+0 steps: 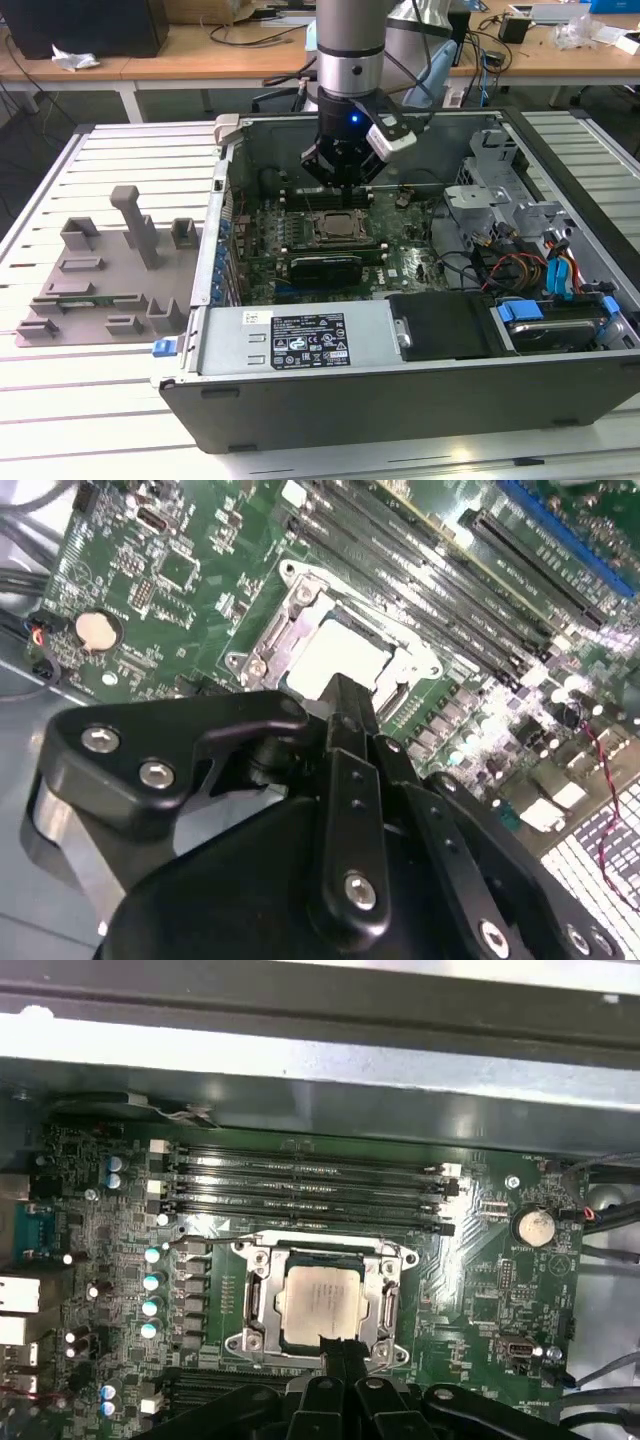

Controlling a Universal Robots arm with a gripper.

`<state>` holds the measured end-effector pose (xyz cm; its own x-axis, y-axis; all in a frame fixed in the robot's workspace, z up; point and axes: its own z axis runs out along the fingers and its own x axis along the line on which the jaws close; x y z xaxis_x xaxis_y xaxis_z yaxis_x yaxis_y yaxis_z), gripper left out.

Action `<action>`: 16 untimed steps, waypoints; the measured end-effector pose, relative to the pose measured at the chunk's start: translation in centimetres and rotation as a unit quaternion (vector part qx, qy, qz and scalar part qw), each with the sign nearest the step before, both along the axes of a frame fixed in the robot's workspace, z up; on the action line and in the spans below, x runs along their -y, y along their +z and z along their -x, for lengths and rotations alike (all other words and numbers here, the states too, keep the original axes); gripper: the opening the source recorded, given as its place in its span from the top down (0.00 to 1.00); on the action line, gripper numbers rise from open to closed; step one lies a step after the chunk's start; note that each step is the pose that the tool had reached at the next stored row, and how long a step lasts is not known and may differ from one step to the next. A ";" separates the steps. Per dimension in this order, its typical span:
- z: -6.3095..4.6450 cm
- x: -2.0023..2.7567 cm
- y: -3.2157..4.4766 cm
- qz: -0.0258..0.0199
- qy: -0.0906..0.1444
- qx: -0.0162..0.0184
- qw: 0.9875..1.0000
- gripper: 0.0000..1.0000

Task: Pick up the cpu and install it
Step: 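Close the cpu cover, then install the first cpu locking lever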

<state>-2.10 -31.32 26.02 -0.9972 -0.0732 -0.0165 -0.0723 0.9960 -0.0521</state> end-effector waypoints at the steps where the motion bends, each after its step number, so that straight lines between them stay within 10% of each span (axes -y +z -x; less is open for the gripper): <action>1: 0.4 0.02 0.03 0.000 0.000 0.001 1.000 0.89; 16: 0.4 0.25 0.10 0.000 0.000 0.001 1.000 0.89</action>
<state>-2.51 -31.57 26.12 -0.9972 -0.0733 -0.0180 -0.0722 0.9960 -0.0521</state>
